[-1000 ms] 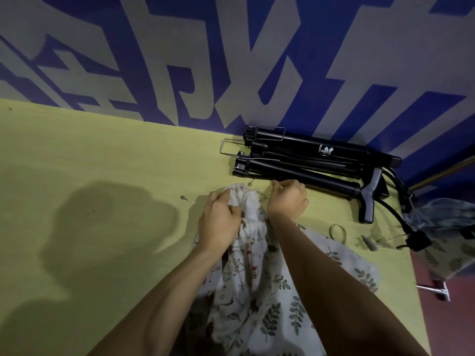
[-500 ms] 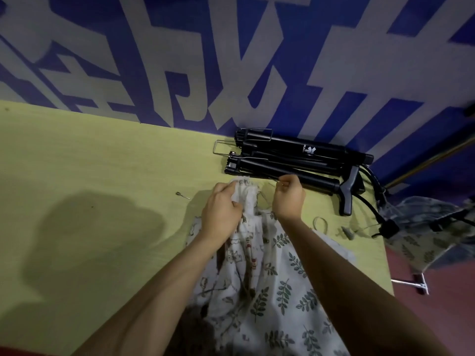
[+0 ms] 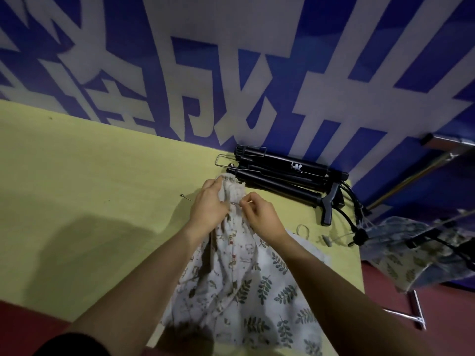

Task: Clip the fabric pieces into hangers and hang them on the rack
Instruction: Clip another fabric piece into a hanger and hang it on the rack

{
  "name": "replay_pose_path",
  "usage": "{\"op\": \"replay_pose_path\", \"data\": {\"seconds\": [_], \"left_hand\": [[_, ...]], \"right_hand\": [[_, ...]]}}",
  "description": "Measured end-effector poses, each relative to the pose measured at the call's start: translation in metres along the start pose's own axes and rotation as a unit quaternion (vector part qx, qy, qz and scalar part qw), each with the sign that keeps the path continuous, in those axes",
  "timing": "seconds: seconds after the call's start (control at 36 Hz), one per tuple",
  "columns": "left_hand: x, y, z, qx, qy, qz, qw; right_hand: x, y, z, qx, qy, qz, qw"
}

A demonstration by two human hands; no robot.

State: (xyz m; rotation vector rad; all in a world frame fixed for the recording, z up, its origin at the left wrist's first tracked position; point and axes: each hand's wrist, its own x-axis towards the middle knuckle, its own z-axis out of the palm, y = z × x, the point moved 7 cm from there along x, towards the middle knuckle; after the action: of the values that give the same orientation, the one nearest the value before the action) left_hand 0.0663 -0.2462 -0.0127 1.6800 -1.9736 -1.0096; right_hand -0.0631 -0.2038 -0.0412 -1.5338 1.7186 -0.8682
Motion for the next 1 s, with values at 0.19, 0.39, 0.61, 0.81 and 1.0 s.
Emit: {"op": "replay_pose_path", "data": {"seconds": [0.19, 0.39, 0.61, 0.81, 1.0], "left_hand": [[-0.001, 0.017, -0.012, 0.06, 0.037, -0.027, 0.997], [0.014, 0.028, -0.015, 0.098, 0.049, -0.032, 0.993], [0.044, 0.042, -0.01, 0.097, 0.045, 0.015, 0.994], [0.072, 0.041, 0.004, 0.113, 0.033, 0.017, 0.993], [0.094, 0.043, 0.017, 0.105, 0.023, 0.047, 0.993]], "right_hand": [[0.011, -0.015, -0.016, -0.162, -0.06, -0.024, 0.985], [0.026, -0.025, -0.035, -0.12, -0.033, -0.034, 0.992], [0.075, -0.009, -0.087, -0.215, 0.1, 0.013, 0.971], [0.129, 0.035, -0.105, -0.381, -0.02, 0.097, 0.919], [0.153, 0.071, -0.097, -0.446, -0.077, 0.105, 0.886]]}}
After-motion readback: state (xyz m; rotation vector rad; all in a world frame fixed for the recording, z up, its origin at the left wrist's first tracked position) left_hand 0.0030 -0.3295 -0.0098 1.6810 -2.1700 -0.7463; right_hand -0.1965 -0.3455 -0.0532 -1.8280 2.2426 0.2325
